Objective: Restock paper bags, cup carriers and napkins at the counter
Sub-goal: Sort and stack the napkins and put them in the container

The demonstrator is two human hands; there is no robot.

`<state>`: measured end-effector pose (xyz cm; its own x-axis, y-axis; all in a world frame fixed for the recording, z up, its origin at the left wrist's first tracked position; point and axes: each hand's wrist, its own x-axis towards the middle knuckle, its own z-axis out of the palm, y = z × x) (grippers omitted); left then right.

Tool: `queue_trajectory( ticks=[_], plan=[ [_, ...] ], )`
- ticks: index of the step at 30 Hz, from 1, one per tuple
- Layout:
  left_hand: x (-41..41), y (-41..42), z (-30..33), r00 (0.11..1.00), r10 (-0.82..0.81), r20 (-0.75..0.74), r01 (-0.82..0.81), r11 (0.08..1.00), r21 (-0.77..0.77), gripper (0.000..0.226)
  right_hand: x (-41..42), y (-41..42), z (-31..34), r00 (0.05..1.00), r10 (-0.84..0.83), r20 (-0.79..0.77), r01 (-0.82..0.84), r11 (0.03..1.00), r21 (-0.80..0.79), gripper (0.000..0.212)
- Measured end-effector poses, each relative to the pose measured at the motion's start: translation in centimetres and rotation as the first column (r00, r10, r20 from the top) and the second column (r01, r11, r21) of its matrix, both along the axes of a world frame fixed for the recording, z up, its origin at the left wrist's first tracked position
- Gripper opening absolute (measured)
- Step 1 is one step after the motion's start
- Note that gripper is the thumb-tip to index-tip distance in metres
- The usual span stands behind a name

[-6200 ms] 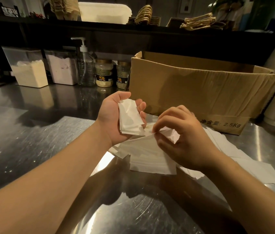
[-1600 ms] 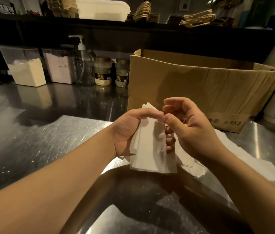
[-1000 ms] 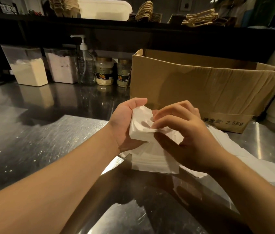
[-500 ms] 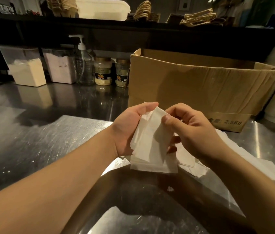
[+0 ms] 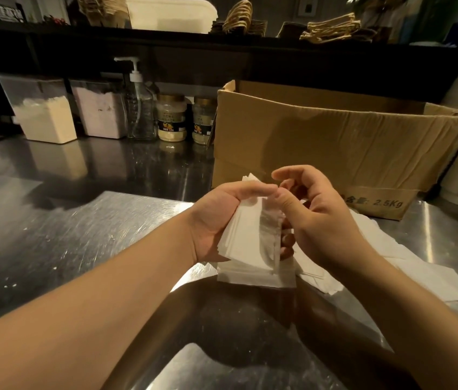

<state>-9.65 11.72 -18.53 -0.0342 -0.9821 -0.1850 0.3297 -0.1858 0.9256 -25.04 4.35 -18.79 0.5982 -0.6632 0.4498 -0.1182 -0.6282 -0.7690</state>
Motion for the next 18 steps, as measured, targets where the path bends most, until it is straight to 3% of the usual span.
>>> queue_trajectory(
  ticks=[4, 7, 9, 11, 18],
  plan=[
    [0.21, -0.11, 0.21, 0.984, 0.048, -0.171, -0.045, 0.999, 0.024, 0.054, -0.02, 0.21, 0.04, 0.998, 0.012, -0.055, -0.021, 0.987, -0.161, 0.014],
    [0.45, -0.15, 0.20, 0.962, 0.031, -0.271, -0.030, 1.000, 0.008, 0.054, -0.58, 0.20, -0.06, 0.972, 0.120, -0.202, -0.171, 0.951, -0.257, 0.056],
    [0.31, -0.17, 0.21, 0.963, 0.028, -0.269, -0.031, 0.999, -0.009, 0.052, -0.78, 0.11, -0.16, 0.944, 0.166, -0.284, -0.238, 0.941, -0.241, 0.085],
    [0.02, -0.08, 0.18, 0.966, 0.037, -0.255, -0.046, 0.999, -0.028, 0.049, -0.75, 0.05, -0.26, 0.937, 0.162, -0.311, -0.230, 0.953, -0.196, 0.099],
    [-0.14, 0.33, 0.36, 0.976, 0.013, -0.218, -0.032, 0.996, -0.082, 0.036, -0.76, -0.09, -0.35, 0.920, 0.194, -0.340, -0.247, 0.962, -0.119, 0.107]
  ],
)
